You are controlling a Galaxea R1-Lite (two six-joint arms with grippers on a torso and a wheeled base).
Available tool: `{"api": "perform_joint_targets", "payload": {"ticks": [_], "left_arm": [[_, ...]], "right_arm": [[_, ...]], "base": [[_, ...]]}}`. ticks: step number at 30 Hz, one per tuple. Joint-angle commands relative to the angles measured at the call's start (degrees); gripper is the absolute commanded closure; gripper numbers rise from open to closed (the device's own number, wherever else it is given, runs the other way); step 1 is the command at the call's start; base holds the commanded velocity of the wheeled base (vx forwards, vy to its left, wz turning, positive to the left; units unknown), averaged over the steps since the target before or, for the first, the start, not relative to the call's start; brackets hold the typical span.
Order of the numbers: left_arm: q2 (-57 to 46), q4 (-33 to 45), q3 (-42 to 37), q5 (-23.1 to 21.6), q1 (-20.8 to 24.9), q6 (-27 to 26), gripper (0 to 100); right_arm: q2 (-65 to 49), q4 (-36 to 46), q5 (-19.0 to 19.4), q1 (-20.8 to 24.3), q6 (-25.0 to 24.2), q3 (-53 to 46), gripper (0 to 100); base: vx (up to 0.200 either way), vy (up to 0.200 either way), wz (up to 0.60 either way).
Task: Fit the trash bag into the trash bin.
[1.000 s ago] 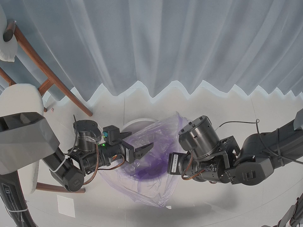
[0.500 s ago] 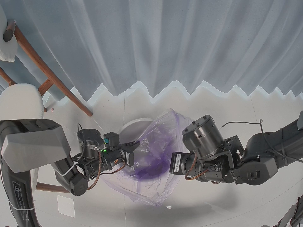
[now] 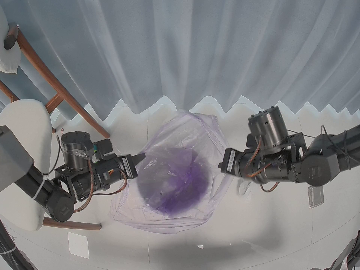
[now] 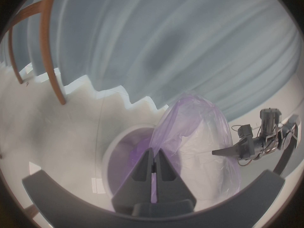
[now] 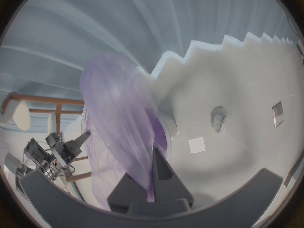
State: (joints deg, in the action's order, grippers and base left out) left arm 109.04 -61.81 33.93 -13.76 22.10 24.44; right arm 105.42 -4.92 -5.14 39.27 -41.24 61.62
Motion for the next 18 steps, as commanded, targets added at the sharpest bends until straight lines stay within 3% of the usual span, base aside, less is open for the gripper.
{"api": "perform_joint_targets", "payload": {"ticks": [1, 7, 12, 18], "left_arm": [[-3.84, 2.74, 0.44, 0.67, -3.29, 2.36, 100], [-0.94, 5.12, 2.28, 6.82, -5.4, 4.91, 100], [1.17, 6.52, 4.66, 7.26, -5.4, 9.92, 100], [5.83, 7.31, 6.85, 7.44, -5.31, 10.89, 100]], "right_arm": [[1.45, -0.44, 2.77, -4.46, 1.43, 4.21, 100], [7.16, -0.61, 3.91, -6.22, 5.29, 10.18, 100], [13.23, -0.61, 4.09, -7.89, 8.11, 15.63, 100], [18.59, -0.61, 4.09, -9.65, 9.69, 20.03, 100]], "base": [[0.0, 0.0, 0.0], [0.0, 0.0, 0.0], [0.0, 0.0, 0.0], [0.0, 0.0, 0.0]]}}
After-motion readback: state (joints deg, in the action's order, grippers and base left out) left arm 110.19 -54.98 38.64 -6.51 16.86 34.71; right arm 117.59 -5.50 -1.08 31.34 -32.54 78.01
